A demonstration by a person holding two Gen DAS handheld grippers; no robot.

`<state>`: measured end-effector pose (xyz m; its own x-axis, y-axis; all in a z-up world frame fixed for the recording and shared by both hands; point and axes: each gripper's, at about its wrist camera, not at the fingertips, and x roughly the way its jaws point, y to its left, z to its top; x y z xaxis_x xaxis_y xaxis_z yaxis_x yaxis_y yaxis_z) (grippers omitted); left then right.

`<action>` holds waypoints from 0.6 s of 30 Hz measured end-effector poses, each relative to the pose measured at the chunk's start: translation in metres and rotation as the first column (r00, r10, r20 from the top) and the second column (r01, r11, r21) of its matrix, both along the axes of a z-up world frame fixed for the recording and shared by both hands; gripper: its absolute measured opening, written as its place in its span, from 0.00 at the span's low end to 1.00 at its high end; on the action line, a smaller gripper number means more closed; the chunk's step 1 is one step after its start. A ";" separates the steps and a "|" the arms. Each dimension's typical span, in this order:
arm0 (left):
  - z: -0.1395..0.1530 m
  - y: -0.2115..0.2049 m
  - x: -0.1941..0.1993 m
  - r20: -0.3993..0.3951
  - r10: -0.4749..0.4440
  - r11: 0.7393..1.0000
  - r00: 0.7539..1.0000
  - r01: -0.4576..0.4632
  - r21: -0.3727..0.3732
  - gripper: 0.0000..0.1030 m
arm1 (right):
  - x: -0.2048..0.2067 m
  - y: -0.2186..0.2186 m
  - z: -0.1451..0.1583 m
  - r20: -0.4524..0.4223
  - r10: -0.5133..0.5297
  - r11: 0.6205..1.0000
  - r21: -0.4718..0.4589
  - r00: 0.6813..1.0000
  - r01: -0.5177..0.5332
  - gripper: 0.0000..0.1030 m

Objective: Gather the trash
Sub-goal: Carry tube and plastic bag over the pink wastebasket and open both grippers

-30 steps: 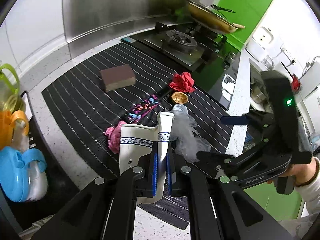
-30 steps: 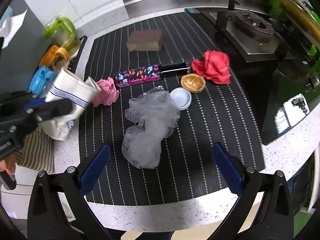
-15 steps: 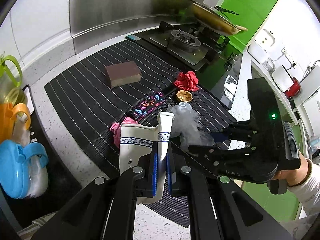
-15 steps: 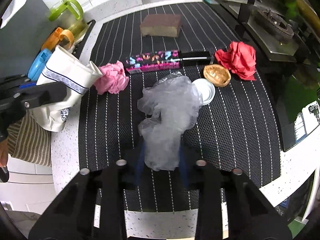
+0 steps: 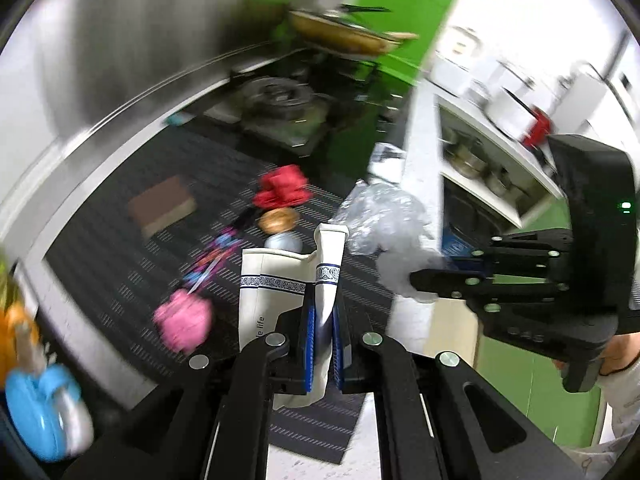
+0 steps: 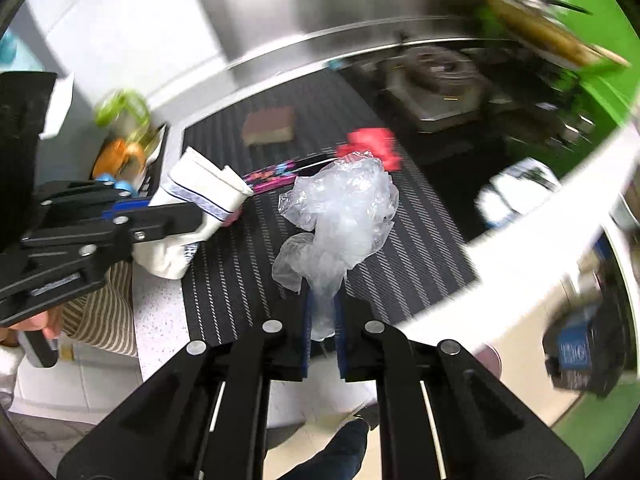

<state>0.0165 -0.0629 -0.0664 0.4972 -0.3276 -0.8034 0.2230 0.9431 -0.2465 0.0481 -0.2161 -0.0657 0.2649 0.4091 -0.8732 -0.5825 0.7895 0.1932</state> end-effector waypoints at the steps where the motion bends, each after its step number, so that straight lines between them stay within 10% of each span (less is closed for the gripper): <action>1: 0.003 -0.011 0.003 0.009 -0.038 0.999 0.999 0.038 -0.002 0.07 | -0.005 -0.015 0.006 0.011 -0.040 0.999 0.004 0.999 0.040 0.09; 18: -0.027 -0.219 0.012 -0.006 -0.406 0.914 0.914 0.405 -0.032 0.07 | -0.064 -0.246 -0.013 0.036 -0.486 0.871 -0.057 0.873 0.488 0.09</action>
<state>0.0285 -0.2819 -0.0938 0.3069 -0.5224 -0.7956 0.5816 0.7646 -0.2777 -0.0158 -0.4620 -0.0787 0.4338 0.1685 -0.8851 -0.1242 0.9842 0.1265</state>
